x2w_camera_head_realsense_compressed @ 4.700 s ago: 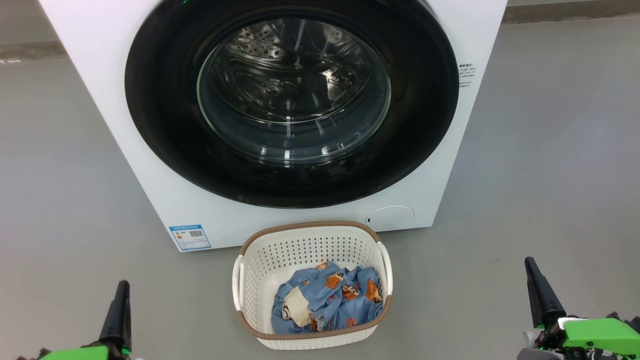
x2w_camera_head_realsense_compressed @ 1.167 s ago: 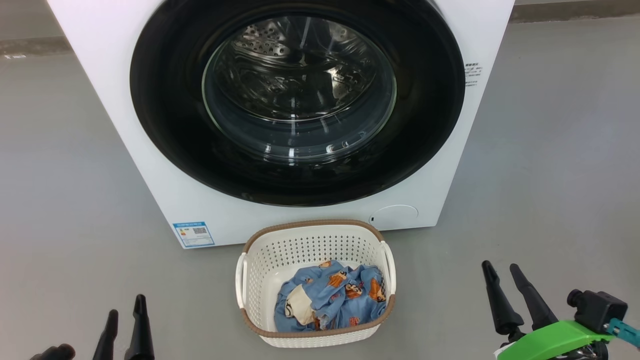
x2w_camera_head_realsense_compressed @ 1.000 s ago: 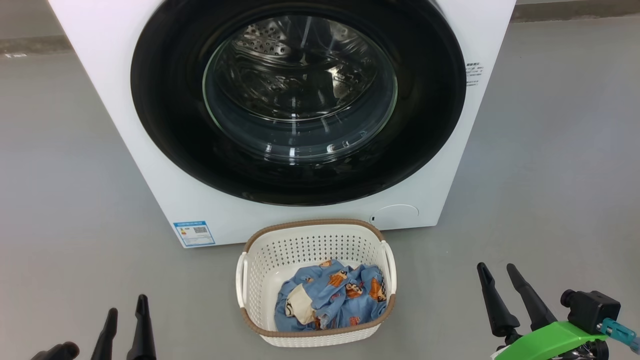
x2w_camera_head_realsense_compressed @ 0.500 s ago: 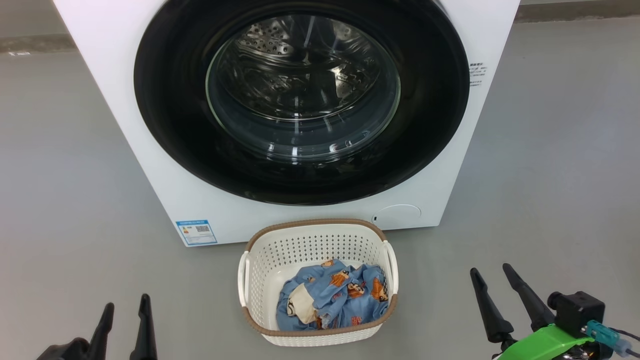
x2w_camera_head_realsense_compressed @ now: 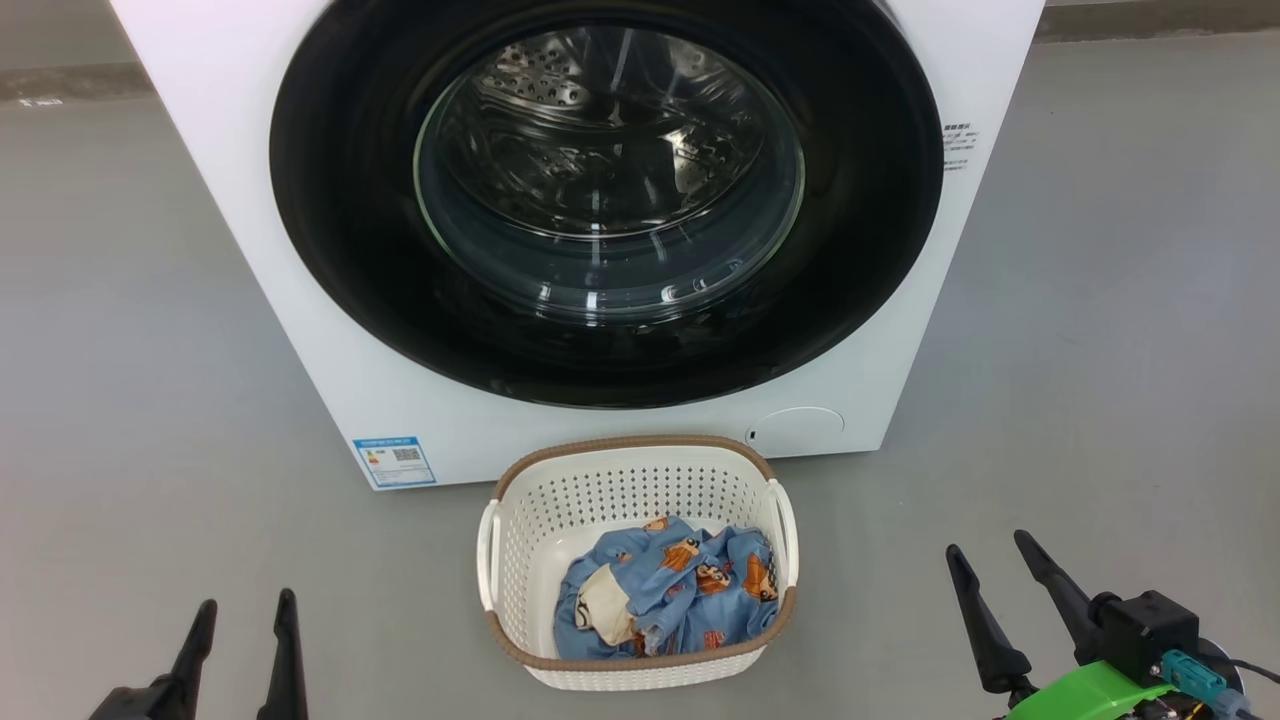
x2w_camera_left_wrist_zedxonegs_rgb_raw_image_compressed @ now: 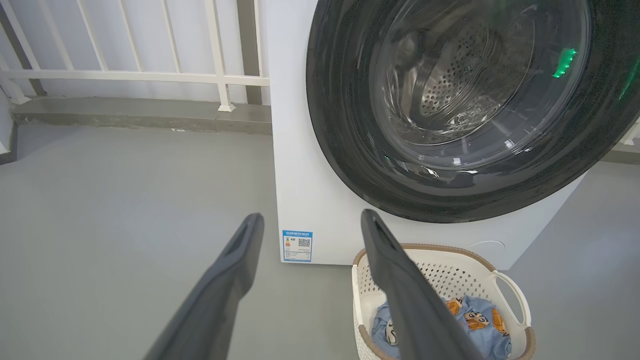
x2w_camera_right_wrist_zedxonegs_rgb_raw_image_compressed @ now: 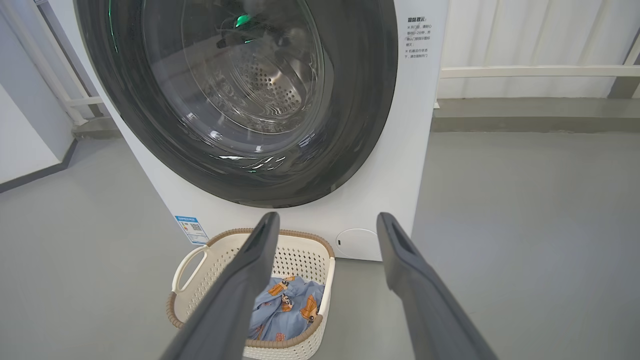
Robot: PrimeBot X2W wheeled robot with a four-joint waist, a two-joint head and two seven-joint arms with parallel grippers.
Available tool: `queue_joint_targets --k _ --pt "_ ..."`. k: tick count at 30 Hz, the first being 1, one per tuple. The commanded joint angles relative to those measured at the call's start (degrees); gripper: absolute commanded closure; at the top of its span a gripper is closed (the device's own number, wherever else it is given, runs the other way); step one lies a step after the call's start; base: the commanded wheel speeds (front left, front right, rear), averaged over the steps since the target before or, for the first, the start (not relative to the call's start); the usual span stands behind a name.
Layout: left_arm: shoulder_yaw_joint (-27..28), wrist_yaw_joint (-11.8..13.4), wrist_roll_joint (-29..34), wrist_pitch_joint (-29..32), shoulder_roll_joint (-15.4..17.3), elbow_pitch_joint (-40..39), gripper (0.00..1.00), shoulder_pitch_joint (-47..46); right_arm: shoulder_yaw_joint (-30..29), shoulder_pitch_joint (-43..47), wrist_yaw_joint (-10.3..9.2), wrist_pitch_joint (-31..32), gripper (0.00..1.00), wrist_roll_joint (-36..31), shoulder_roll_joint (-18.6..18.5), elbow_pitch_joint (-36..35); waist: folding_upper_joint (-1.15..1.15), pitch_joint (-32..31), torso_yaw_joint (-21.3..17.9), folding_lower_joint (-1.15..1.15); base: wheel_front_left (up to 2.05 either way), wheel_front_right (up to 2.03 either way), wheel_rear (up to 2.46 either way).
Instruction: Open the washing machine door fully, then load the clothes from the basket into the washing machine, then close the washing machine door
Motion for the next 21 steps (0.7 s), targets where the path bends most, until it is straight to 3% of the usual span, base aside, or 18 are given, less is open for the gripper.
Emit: queue_joint_targets --k 1,21 --pt "2.1 -0.2 2.0 -1.0 1.0 -1.1 0.0 -1.3 1.0 -1.9 -0.06 -1.0 0.0 -1.7 -0.5 -1.2 0.0 0.0 0.0 0.0 0.0 0.0 0.0" --pt "2.9 -0.2 2.9 -1.3 0.9 0.3 0.0 -1.2 0.5 -1.7 -0.06 -1.2 0.0 -3.0 -0.3 -1.0 0.0 -0.5 0.2 0.0 0.0 0.0 0.0"
